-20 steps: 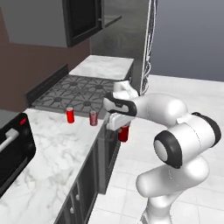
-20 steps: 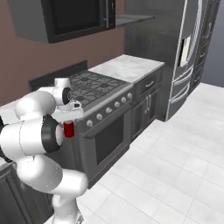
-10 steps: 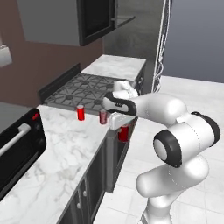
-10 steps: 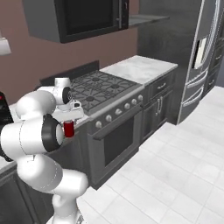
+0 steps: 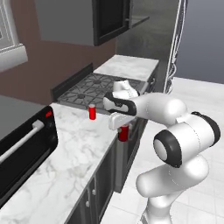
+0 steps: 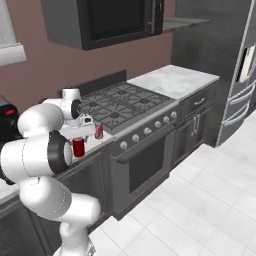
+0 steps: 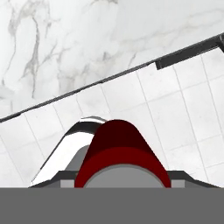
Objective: Four empty soda cans are scattered around the kitchen. Gather all the cans and cluster them next to the stove for recycling.
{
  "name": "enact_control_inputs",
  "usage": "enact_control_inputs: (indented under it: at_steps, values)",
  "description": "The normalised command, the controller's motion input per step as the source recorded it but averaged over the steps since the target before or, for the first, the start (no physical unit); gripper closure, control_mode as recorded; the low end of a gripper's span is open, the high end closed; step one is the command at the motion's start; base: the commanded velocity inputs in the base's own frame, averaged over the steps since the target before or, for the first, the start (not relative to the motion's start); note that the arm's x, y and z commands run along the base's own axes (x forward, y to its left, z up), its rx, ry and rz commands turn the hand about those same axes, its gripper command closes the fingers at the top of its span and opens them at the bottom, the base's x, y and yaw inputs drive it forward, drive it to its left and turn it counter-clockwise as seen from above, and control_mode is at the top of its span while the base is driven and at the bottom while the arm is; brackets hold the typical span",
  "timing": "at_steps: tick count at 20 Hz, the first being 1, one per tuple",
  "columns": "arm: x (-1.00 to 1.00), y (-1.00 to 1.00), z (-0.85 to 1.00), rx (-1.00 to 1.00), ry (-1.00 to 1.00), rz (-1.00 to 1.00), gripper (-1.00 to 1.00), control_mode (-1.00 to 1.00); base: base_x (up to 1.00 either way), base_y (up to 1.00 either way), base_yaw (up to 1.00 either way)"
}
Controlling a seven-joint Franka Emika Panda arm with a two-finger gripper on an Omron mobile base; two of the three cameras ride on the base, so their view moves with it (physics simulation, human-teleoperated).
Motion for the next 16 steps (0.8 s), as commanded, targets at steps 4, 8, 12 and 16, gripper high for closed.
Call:
enact_control_inputs:
  at_steps: [4, 8, 12, 16]
  values:
    - [0.00, 0.00, 0.00, 0.00, 0.00, 0.00, 1.00, 1.00, 0.38, 0.17, 0.15]
    - [0.00, 0.00, 0.00, 0.00, 0.00, 0.00, 1.00, 1.00, 0.46, 0.03, 0.13]
    - [0.00, 0.00, 0.00, 0.00, 0.00, 0.00, 1.00, 1.00, 0.52, 0.00, 0.12]
    - [0.00, 0.00, 0.00, 0.00, 0.00, 0.00, 1.00, 1.00, 0.48, 0.02, 0.12]
